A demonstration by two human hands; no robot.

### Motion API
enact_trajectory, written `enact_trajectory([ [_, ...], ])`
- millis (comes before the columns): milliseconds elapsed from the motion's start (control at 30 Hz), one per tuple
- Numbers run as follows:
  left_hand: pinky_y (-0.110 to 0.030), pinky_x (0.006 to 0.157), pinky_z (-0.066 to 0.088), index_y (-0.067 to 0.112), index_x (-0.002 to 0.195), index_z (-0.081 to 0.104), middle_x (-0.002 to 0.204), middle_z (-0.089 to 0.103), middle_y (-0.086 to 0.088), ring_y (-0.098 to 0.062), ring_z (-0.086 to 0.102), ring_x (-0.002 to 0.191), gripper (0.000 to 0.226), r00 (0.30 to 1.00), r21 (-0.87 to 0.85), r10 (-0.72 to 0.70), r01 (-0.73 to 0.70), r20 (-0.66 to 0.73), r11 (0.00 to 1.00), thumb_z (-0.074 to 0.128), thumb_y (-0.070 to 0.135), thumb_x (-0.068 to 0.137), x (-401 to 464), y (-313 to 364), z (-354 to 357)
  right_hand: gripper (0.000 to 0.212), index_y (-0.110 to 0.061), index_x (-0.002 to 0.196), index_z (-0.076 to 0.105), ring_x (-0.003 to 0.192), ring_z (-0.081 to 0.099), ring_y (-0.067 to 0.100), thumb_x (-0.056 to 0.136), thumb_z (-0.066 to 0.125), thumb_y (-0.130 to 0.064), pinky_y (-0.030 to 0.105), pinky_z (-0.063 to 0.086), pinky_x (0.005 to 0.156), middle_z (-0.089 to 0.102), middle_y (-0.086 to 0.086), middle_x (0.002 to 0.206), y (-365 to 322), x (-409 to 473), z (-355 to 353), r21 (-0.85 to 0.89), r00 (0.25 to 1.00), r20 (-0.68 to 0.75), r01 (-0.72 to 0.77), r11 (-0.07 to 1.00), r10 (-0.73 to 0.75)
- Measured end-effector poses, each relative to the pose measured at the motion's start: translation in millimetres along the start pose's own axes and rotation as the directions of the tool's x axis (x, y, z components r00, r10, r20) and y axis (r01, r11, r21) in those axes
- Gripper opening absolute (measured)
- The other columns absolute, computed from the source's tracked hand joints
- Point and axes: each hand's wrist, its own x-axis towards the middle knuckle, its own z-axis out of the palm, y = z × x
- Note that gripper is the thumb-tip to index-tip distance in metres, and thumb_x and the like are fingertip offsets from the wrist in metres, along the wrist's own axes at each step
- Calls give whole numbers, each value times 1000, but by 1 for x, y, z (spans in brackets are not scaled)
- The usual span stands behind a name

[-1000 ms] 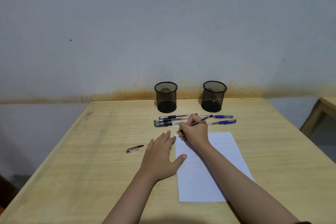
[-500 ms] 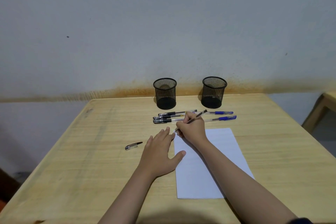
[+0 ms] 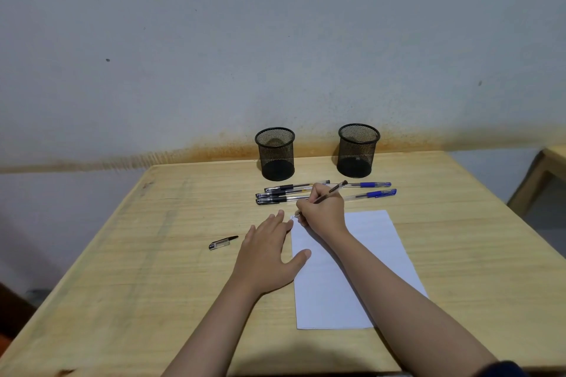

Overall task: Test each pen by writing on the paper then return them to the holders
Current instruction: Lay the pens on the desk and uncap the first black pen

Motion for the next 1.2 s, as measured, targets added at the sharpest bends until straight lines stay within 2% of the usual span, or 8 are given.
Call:
enact_trajectory([
  [133, -42, 117, 6, 30, 144, 28, 157, 13, 10, -10, 9, 145, 70, 1000, 4, 0, 0, 0, 1000, 43, 63, 84, 0, 0, 1, 24, -10, 67, 47, 61, 60, 32, 80, 63, 1, 33, 56, 56, 49, 17, 63, -1, -1, -1, 2, 1000, 12, -18, 1000, 18],
  [300, -42, 117, 7, 29, 144, 29, 157, 14, 10, -11, 10, 145, 70, 1000, 11, 2, -2, -4, 1000, 43, 63, 84, 1, 0, 0, 24, -8, 68, 45, 60, 59, 32, 81, 63, 1, 30, 54, 52, 49, 18, 64, -1, 0, -2, 12, 1000, -15, -15, 1000, 15],
  [500, -43, 117, 8, 29, 144, 29, 157, 14, 10, -11, 10, 145, 70, 1000, 9, 5, -5, -6, 1000, 43, 63, 84, 1, -1, 1, 26, -7, 67, 44, 56, 58, 27, 81, 63, 2, 15, 48, 39, 50, 18, 64, -3, 0, -4, -8, 1000, -16, -2, 1000, 2],
  [767, -41, 117, 6, 29, 144, 29, 157, 13, 10, -10, 9, 145, 70, 1000, 11, 5, -5, -6, 1000, 43, 63, 84, 0, -1, 2, 27, -7, 66, 43, 54, 57, 28, 81, 62, 4, 18, 48, 38, 49, 18, 63, 0, 3, -4, 35, 999, -32, -31, 999, 32],
  [867, -41, 117, 5, 29, 144, 29, 157, 12, 10, -9, 8, 145, 70, 1000, 5, 5, -5, -11, 1000, 43, 62, 85, 0, -2, 2, 22, -5, 69, 46, 51, 60, 27, 82, 62, 2, 22, 50, 41, 52, 18, 62, 1, 4, -5, 121, 996, -59, -64, 991, 71],
  [1000, -42, 118, 6, 28, 142, 31, 157, 14, 9, -11, 9, 145, 68, 1000, 1, 16, -16, -19, 1000, 44, 61, 84, 0, -2, 2, 24, -7, 69, 49, 53, 60, 26, 87, 65, -3, 30, 50, 53, 56, 17, 62, 0, 7, -9, 441, 990, -1, -125, 889, 139],
  [1100, -39, 116, 13, 24, 137, 41, 153, 28, 4, -13, 20, 142, 61, 998, -40, 35, -37, -58, 999, 48, 57, 85, -2, -1, 0, 22, -10, 70, 52, 61, 63, 27, 87, 65, -6, 33, 54, 60, 60, 14, 64, -1, 8, -10, 460, 991, 9, -125, 879, 137],
  [1200, -32, 103, 31, 17, 118, 58, 128, 57, 1, -17, 47, 122, 41, 969, -76, 72, -93, -238, 993, 56, 42, 86, -8, -1, -4, 17, -6, 75, 52, 62, 62, 25, 89, 61, -2, 31, 53, 58, 58, 13, 66, -5, 4, -10, 455, 991, 60, -136, 880, 122],
])
